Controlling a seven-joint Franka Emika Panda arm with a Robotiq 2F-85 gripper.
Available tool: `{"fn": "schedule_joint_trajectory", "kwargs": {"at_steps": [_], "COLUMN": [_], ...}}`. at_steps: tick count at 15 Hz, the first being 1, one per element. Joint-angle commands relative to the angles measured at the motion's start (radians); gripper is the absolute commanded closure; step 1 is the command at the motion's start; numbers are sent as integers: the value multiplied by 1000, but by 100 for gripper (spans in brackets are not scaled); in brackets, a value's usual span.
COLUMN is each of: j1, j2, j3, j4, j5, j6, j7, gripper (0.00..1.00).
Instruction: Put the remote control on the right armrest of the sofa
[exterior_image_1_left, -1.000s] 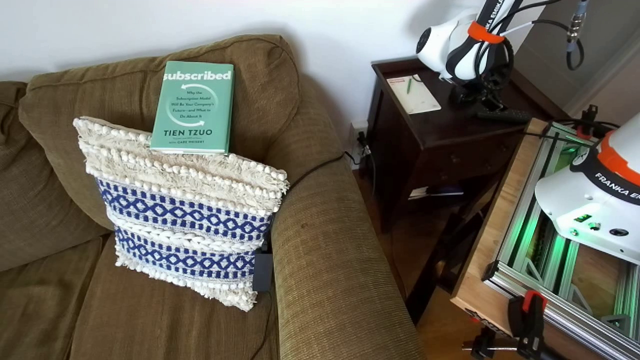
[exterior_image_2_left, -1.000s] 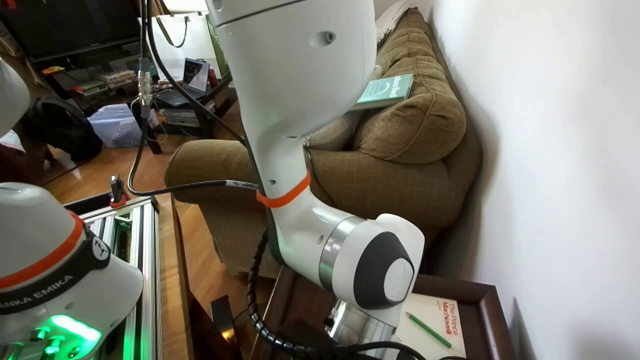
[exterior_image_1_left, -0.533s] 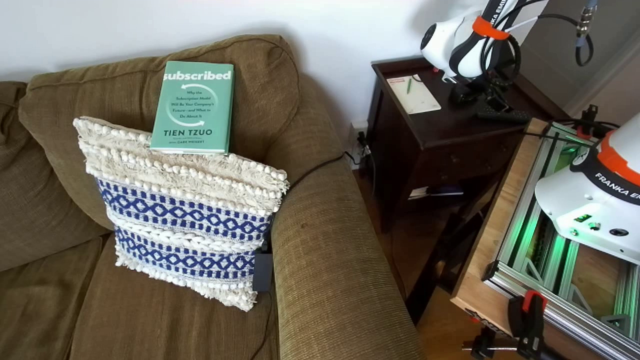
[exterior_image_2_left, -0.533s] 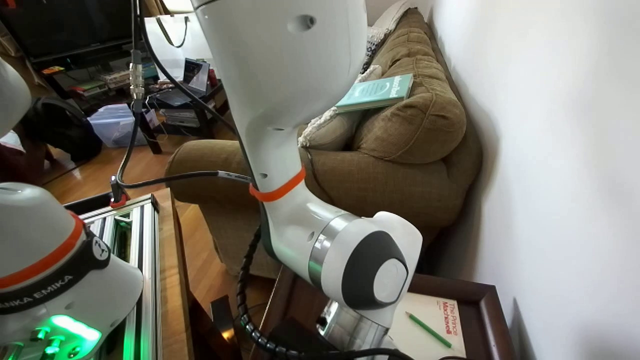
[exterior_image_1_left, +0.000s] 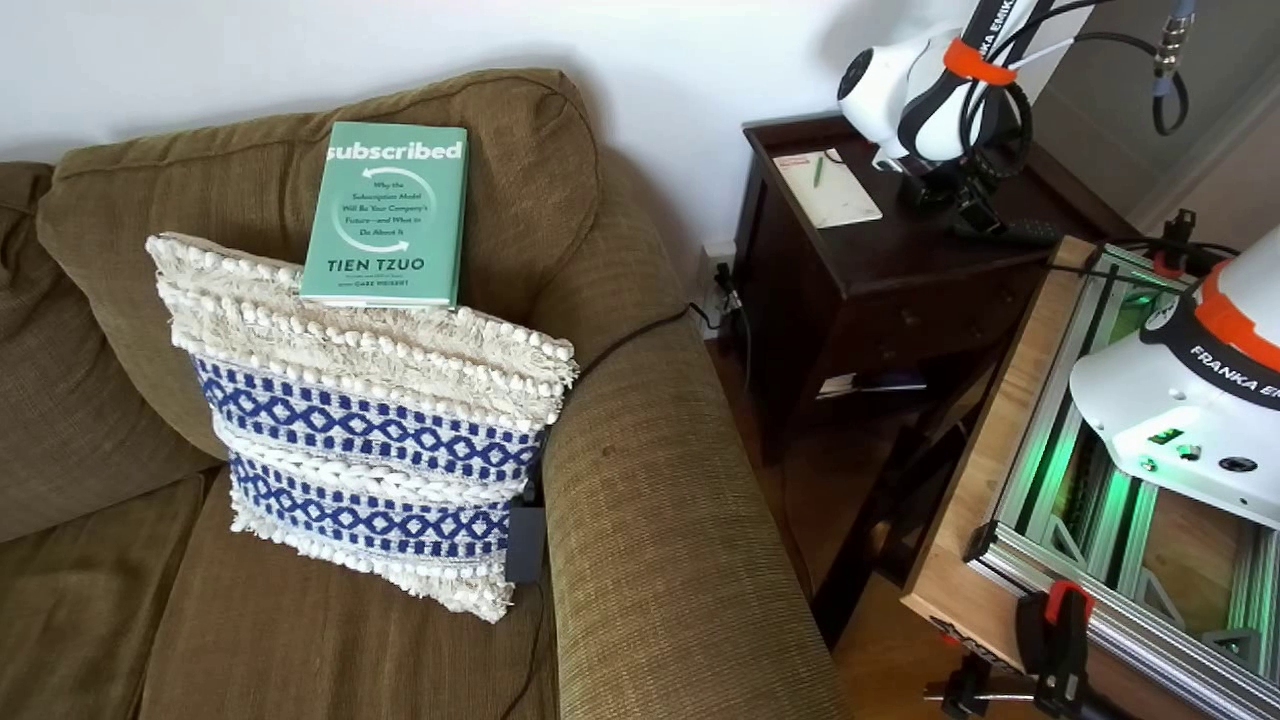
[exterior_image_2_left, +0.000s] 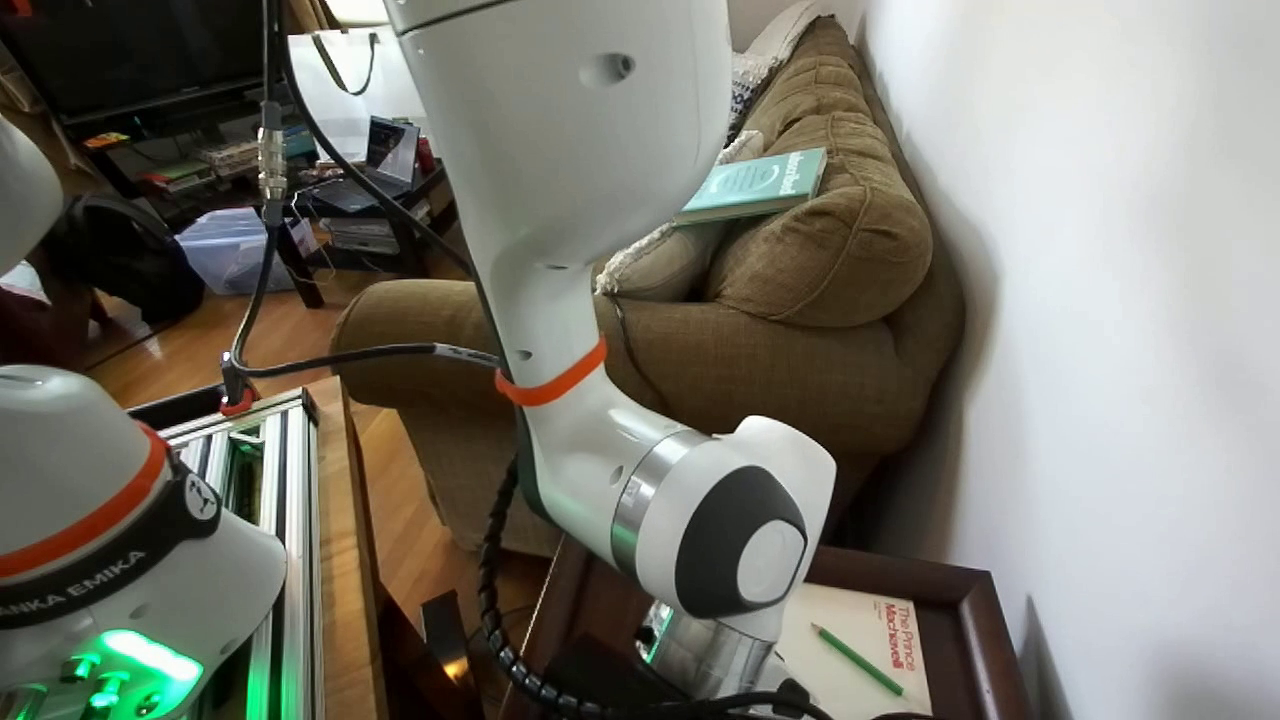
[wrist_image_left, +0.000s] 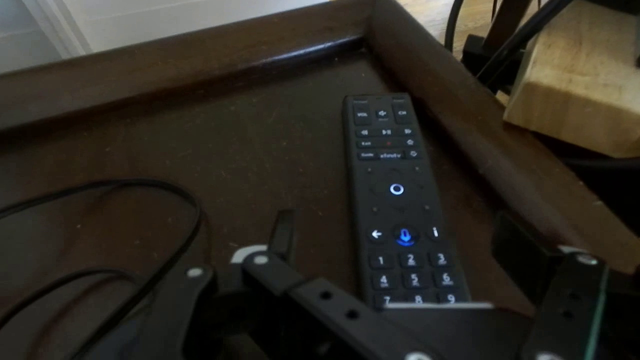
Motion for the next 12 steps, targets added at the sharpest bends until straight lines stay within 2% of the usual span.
{"fn": "schedule_joint_trajectory", "kwargs": {"at_steps": [1,4,5,6,7,10,12], "j1": [-16,-19,-21,-21,-21,-19,-14], "j2": [26,39,42,42,38,12,-3], "j3": [3,-3,-5,-8,-10,-15,-18], "j4": [4,13,15,15,11,-9,-23], "j5": [13,15,18,19,20,30,31], "j6": [72,119,129,137,142,136,132], "j7": [2,7,5,6,1,-5,-3], "gripper": [0,0,25,26,32,57,70]}}
